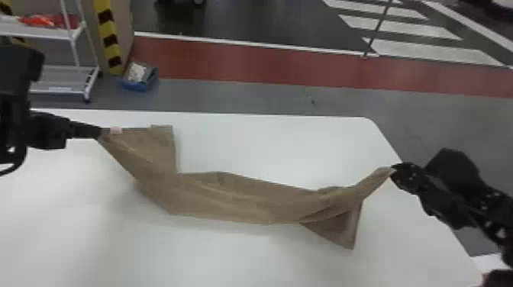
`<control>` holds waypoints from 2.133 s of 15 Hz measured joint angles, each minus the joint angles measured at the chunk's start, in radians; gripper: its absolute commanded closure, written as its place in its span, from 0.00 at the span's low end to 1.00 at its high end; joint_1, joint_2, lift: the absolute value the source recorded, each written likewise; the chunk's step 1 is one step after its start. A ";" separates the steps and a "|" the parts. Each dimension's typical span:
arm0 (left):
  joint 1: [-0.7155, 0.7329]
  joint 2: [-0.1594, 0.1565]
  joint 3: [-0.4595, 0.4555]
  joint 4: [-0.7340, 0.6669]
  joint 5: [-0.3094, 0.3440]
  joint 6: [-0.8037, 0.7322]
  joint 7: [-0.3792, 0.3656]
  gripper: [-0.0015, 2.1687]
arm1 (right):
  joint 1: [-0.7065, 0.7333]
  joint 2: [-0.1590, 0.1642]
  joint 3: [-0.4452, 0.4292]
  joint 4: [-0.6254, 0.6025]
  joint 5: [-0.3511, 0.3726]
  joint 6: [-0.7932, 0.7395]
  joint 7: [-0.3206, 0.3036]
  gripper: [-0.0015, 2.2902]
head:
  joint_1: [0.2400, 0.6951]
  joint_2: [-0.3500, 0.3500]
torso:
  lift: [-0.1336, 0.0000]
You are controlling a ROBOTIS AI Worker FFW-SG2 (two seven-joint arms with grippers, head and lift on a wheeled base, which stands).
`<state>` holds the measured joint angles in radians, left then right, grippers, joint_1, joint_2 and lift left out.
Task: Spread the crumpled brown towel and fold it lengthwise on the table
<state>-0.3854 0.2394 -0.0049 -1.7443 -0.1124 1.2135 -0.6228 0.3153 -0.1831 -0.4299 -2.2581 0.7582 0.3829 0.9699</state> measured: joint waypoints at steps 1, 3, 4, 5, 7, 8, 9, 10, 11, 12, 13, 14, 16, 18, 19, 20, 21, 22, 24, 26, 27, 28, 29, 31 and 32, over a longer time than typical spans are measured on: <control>0.011 0.012 0.028 0.003 0.002 0.012 -0.019 0.87 | -0.002 -0.017 0.013 -0.001 0.006 0.004 0.002 0.64 | 1.00 0.29 | 0.08; 0.066 0.035 0.100 -0.030 0.005 0.057 -0.053 0.87 | -0.003 -0.052 0.035 0.004 0.019 0.007 0.003 0.64 | 1.00 0.33 | 0.08; 0.105 0.048 0.134 -0.067 0.003 0.085 -0.060 0.87 | -0.006 -0.069 0.047 0.010 0.025 0.008 0.008 0.64 | 1.00 0.35 | 0.08; 0.141 0.058 0.158 -0.103 -0.001 0.108 -0.062 0.87 | -0.007 -0.077 0.055 0.016 0.029 0.009 0.013 0.64 | 1.00 0.39 | 0.08; 0.212 0.075 0.195 -0.174 -0.021 0.158 -0.088 0.86 | 0.002 -0.081 0.089 0.022 0.042 0.007 0.025 0.64 | 1.00 0.43 | 0.08; 0.239 0.078 0.203 -0.198 -0.039 0.168 -0.105 0.86 | 0.014 -0.080 0.110 0.023 0.054 0.004 0.027 0.64 | 1.00 0.45 | 0.08; 0.270 0.079 0.207 -0.222 -0.066 0.174 -0.118 0.83 | 0.032 -0.075 0.135 0.022 0.070 -0.001 0.027 0.64 | 1.00 0.49 | 0.08; 0.300 0.079 0.209 -0.240 -0.089 0.177 -0.128 0.58 | 0.047 -0.070 0.156 0.019 0.084 -0.005 0.027 0.64 | 1.00 0.52 | 0.08; 0.326 0.080 0.210 -0.252 -0.105 0.174 -0.135 0.12 | 0.058 -0.064 0.176 0.017 0.098 -0.008 0.027 0.64 | 1.00 0.53 | 0.08; 0.347 0.082 0.211 -0.259 -0.112 0.155 -0.137 0.00 | 0.063 -0.059 0.191 0.016 0.110 -0.009 0.027 0.64 | 1.00 0.54 | 0.08; 0.367 0.084 0.214 -0.265 -0.115 0.124 -0.135 0.00 | 0.066 -0.054 0.202 0.016 0.118 -0.009 0.027 0.64 | 1.00 0.56 | 0.08; 0.383 0.089 0.220 -0.268 -0.116 0.094 -0.128 0.00 | 0.069 -0.046 0.212 0.016 0.123 -0.009 0.027 0.64 | 1.00 0.59 | 0.08; 0.405 0.097 0.242 -0.268 -0.116 0.045 -0.121 0.04 | 0.073 -0.038 0.227 0.013 0.133 -0.007 0.027 0.64 | 1.00 0.62 | 0.08; 0.440 0.118 0.272 -0.269 -0.114 -0.051 -0.138 0.11 | 0.075 -0.033 0.235 0.009 0.141 -0.005 0.027 0.64 | 1.00 0.64 | 0.08; 0.472 0.136 0.287 -0.269 -0.114 -0.143 -0.145 0.12 | 0.076 -0.031 0.237 0.008 0.144 -0.003 0.027 0.64 | 1.00 0.67 | 0.08; 0.512 0.155 0.297 -0.268 -0.117 -0.262 -0.147 0.12 | 0.076 -0.031 0.239 0.008 0.146 -0.001 0.027 0.64 | 1.00 0.68 | 0.08; 0.567 0.180 0.305 -0.258 -0.133 -0.435 -0.145 0.12 | 0.076 -0.030 0.241 0.008 0.148 0.002 0.027 0.64 | 1.00 0.68 | 0.08; 0.619 0.203 0.308 -0.244 -0.159 -0.606 -0.140 0.12 | 0.076 -0.030 0.243 0.008 0.150 0.002 0.027 0.64 | 1.00 0.68 | 0.08; 0.710 0.252 0.301 -0.223 -0.214 -0.884 -0.113 0.12 | 0.076 -0.028 0.244 0.009 0.155 0.004 0.027 0.64 | 1.00 0.65 | 0.08; 0.782 0.309 0.277 -0.220 -0.265 -1.062 -0.101 0.12 | 0.072 -0.025 0.246 0.016 0.159 0.006 0.027 0.64 | 1.00 0.62 | 0.08; 0.799 0.325 0.264 -0.221 -0.287 -1.101 -0.103 0.12 | 0.069 -0.024 0.246 0.020 0.160 0.006 0.027 0.64 | 1.00 0.60 | 0.08; 0.809 0.341 0.247 -0.224 -0.319 -1.125 -0.108 0.12 | 0.066 -0.024 0.246 0.024 0.161 0.006 0.027 0.64 | 1.00 0.58 | 0.08; 0.811 0.353 0.229 -0.224 -0.354 -1.138 -0.110 0.13 | 0.064 -0.024 0.246 0.026 0.162 0.006 0.027 0.64 | 1.00 0.57 | 0.08; 0.795 0.373 0.187 -0.217 -0.423 -1.153 -0.122 0.15 | 0.064 -0.024 0.245 0.030 0.162 0.006 0.027 0.64 | 1.00 0.55 | 0.08; 0.778 0.376 0.170 -0.210 -0.441 -1.155 -0.136 0.15 | 0.064 -0.024 0.243 0.033 0.162 0.006 0.027 0.64 | 1.00 0.54 | 0.08</control>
<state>0.3930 0.6159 0.1652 -1.9540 -0.5531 0.0589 -0.7587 0.3790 -0.2071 -0.1864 -2.2250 0.9204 0.3890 0.9965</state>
